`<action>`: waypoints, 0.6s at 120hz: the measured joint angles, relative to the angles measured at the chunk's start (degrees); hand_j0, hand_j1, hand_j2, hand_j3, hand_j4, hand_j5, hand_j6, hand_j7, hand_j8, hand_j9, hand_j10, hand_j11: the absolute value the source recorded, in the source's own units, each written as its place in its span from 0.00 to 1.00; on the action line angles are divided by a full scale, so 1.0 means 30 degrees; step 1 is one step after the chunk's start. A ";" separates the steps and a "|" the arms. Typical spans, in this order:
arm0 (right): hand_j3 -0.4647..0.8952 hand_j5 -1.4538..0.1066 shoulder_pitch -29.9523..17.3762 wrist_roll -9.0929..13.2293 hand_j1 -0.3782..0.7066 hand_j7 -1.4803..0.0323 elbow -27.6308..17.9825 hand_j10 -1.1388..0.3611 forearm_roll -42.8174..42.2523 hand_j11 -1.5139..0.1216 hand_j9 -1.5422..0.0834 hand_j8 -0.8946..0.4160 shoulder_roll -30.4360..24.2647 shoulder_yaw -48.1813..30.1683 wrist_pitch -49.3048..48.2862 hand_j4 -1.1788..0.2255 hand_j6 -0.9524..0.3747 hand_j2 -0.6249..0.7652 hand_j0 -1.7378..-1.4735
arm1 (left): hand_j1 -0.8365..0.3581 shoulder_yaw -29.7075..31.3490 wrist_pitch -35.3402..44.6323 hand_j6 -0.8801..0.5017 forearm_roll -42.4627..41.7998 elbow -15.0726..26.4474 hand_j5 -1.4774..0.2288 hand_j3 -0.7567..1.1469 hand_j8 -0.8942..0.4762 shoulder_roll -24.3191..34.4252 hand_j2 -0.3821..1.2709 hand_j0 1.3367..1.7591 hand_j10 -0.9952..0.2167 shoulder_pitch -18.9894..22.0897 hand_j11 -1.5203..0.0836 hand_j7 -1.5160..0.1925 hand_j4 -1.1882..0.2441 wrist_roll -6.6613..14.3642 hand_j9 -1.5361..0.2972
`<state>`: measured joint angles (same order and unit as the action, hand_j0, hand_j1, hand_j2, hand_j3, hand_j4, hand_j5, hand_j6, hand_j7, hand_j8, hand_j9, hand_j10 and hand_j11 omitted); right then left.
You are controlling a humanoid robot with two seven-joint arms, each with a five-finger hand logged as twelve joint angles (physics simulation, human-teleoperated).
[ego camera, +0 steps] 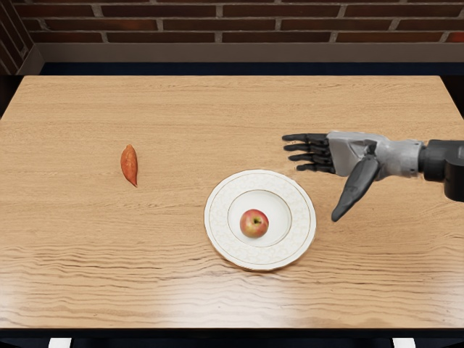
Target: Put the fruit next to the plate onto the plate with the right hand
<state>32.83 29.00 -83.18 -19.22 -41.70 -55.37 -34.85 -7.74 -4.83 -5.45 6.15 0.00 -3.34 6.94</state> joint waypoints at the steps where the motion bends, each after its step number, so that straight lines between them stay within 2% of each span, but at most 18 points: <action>1: 0.34 0.92 -0.0008 0.0000 0.04 0.97 0.0084 0.75 0.0141 0.92 0.94 0.68 -0.0064 -0.0002 -0.0004 0.83 0.71 0.45 0.30 | 0.99 0.0000 0.0000 0.64 0.0000 0.0000 0.87 0.40 0.65 0.0000 0.23 0.76 0.82 0.0000 0.95 0.89 0.83 0.0000 0.84; 29: 0.34 0.93 -0.0465 0.0031 0.03 0.98 0.2495 0.76 0.3159 0.92 0.95 0.68 -0.1547 0.0033 -0.0050 0.84 0.72 0.45 0.30 | 0.99 -0.0001 0.0000 0.64 0.0000 0.0001 0.87 0.40 0.65 0.0000 0.23 0.76 0.82 0.0000 0.95 0.89 0.83 -0.0001 0.84; 72: 0.34 0.93 -0.1022 0.0083 0.03 0.98 0.2965 0.76 0.4893 0.93 0.95 0.68 -0.2293 0.0214 -0.0057 0.84 0.72 0.45 0.30 | 0.99 -0.0002 0.0000 0.64 0.0001 0.0000 0.87 0.40 0.65 0.0000 0.23 0.76 0.82 0.0000 0.95 0.89 0.83 -0.0001 0.84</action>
<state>29.76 29.25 -74.28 -4.54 -48.58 -54.72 -35.02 -7.75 -4.83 -5.45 6.15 0.00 -3.34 6.94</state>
